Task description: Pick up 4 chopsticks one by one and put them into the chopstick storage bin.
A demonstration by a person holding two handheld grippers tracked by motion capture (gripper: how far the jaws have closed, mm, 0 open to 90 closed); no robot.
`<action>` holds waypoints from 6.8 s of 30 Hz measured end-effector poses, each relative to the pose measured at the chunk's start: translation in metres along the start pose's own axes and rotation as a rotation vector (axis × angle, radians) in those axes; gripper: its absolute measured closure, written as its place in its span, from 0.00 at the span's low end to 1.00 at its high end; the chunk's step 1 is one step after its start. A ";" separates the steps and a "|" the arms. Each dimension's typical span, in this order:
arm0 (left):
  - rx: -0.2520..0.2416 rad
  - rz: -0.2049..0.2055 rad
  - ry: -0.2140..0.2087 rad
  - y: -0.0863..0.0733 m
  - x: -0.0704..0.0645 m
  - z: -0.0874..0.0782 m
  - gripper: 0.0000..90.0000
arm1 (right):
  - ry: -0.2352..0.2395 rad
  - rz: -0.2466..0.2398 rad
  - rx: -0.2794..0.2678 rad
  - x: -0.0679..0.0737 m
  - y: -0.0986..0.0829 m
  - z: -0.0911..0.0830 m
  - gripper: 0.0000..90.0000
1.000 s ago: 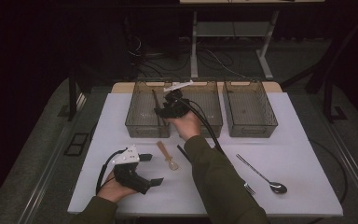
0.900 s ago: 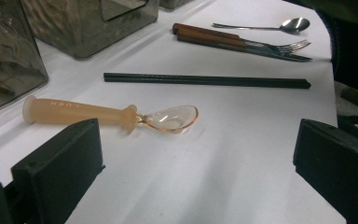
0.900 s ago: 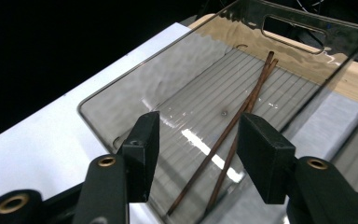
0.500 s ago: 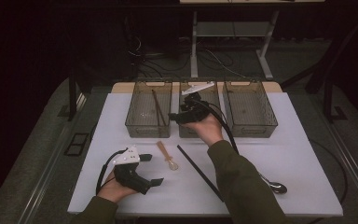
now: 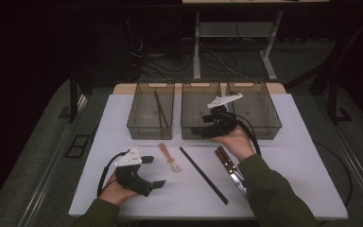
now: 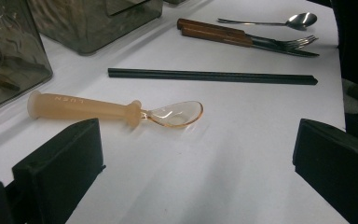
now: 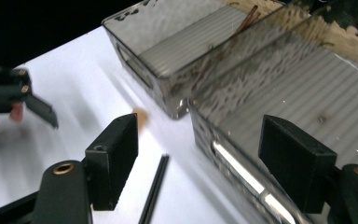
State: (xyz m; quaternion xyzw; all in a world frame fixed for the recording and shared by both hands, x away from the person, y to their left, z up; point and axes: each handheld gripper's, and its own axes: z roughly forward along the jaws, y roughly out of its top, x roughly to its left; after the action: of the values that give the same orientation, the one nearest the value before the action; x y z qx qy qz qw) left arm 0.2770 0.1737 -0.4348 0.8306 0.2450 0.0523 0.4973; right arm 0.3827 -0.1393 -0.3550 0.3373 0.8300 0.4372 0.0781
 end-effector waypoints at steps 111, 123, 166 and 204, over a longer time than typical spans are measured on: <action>0.033 0.011 0.014 0.000 -0.002 0.002 0.02 | 0.120 -0.207 0.349 0.047 -0.152 -0.048 0.99; 0.031 0.009 0.015 0.000 -0.002 0.002 0.02 | 0.120 -0.142 0.293 0.040 -0.149 -0.055 0.99; 0.036 0.019 0.011 0.000 -0.002 0.003 0.02 | 0.058 -0.199 0.296 0.041 -0.134 -0.023 0.87; 0.038 0.018 0.009 0.000 -0.002 0.003 0.02 | 0.038 -0.157 0.252 0.034 -0.138 -0.026 0.89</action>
State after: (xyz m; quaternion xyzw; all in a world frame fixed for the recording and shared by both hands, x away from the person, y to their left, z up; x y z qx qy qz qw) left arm 0.2766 0.1701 -0.4361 0.8419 0.2405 0.0559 0.4799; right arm 0.2783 -0.1891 -0.4410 0.2702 0.9035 0.3284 0.0533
